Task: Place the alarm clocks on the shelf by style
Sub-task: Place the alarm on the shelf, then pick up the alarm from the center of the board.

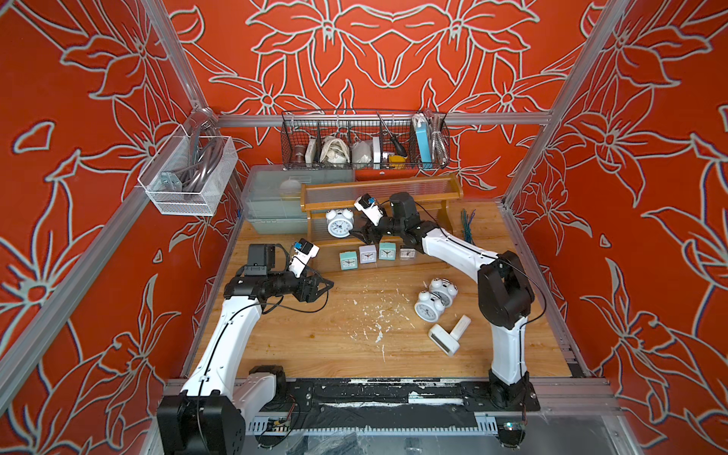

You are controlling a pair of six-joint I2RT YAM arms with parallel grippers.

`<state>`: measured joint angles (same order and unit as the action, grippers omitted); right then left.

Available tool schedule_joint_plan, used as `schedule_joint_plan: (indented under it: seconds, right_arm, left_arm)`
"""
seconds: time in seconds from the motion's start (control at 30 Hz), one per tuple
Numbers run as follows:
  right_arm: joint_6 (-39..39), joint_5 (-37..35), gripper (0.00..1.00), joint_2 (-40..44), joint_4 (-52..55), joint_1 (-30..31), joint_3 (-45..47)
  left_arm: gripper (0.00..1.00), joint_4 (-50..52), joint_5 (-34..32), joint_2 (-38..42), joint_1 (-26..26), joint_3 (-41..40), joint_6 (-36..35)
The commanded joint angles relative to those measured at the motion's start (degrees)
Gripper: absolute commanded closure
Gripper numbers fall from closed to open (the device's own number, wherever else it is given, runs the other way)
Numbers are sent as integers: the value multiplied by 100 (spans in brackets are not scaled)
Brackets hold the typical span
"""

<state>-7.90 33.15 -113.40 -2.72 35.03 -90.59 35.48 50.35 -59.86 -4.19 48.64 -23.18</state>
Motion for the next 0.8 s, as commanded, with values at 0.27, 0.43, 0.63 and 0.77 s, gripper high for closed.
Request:
schedule_joint_plan:
  seconds: [0.27,0.43,0.63,0.77]
  right_arm:
    - [1019,-402,24,1378,1243,48,1010]
    - [1258,-865,26,1997,2297,49,1444]
    - [1423,-1450,25,2802,3515,53,1839]
    - [1510,-1936,24,3227,4437,44,1890]
  left_arm:
    - [25,171,318,-147,341,39,-362]
    - [25,272,324,-219,460,27,-481]
    - [25,345,343,-307,594,31,-574]
    - [25,371,335,-343,639,31,-607]
